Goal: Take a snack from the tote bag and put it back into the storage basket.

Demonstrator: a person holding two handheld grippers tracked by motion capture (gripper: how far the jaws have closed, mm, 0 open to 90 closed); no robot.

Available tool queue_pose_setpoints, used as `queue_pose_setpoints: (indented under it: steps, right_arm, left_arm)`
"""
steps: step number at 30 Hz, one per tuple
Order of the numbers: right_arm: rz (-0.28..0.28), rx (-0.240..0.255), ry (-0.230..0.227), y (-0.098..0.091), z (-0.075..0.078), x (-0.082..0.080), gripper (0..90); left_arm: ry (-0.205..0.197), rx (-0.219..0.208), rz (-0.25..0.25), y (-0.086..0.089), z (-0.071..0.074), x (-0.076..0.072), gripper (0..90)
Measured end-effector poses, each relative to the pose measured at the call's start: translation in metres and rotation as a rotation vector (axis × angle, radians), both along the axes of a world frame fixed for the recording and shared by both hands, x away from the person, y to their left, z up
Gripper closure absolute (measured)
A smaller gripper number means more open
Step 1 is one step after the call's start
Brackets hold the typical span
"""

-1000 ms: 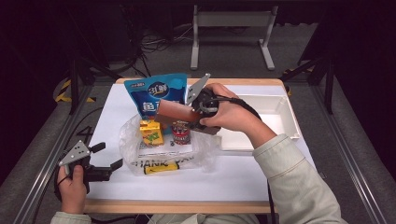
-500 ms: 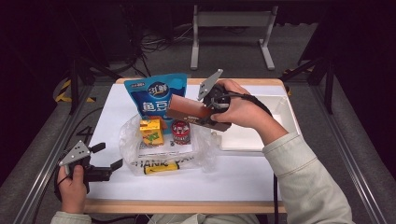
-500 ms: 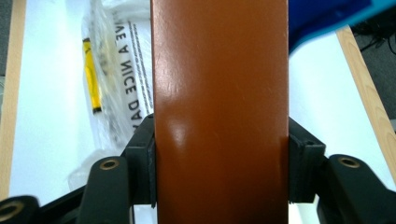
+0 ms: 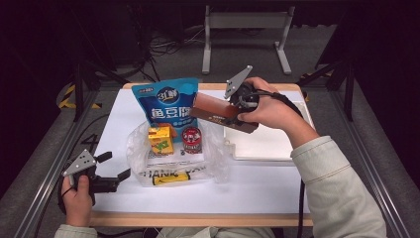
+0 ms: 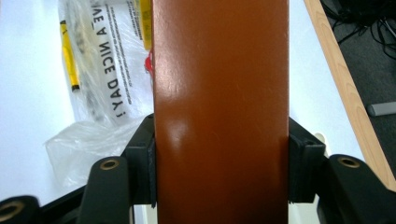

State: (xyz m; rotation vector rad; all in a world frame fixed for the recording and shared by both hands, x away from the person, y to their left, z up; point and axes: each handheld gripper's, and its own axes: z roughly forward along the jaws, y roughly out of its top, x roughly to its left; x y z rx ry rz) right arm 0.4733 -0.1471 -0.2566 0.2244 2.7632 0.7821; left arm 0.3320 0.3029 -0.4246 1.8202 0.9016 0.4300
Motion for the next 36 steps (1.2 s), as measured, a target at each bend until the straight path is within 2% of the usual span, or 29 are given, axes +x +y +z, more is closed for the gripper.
queue_pose_setpoints:
  steps: [8, 12, 17, 25, 36]
  right_arm:
    - [-0.035, 0.004, -0.004, -0.021, 0.001, 0.011, 42.3]
    - [-0.048, 0.010, -0.008, -0.030, 0.002, 0.017, 42.3]
    - [-0.058, 0.007, -0.030, -0.041, 0.002, 0.025, 42.2]
    - [-0.101, 0.012, -0.032, -0.065, -0.004, 0.038, 42.3]
    - [-0.118, 0.013, -0.036, -0.087, -0.015, 0.049, 42.2]
  left_arm:
    - [0.002, -0.010, -0.005, 0.001, -0.002, -0.008, 2.3]
    - [-0.003, 0.001, -0.016, 0.000, -0.003, -0.011, 2.0]
    - [-0.007, -0.002, -0.013, 0.002, -0.003, -0.013, 2.0]
    - [-0.006, 0.001, -0.020, 0.003, -0.004, -0.015, 2.0]
    - [-0.001, 0.000, -0.021, 0.003, -0.005, -0.011, 2.1]
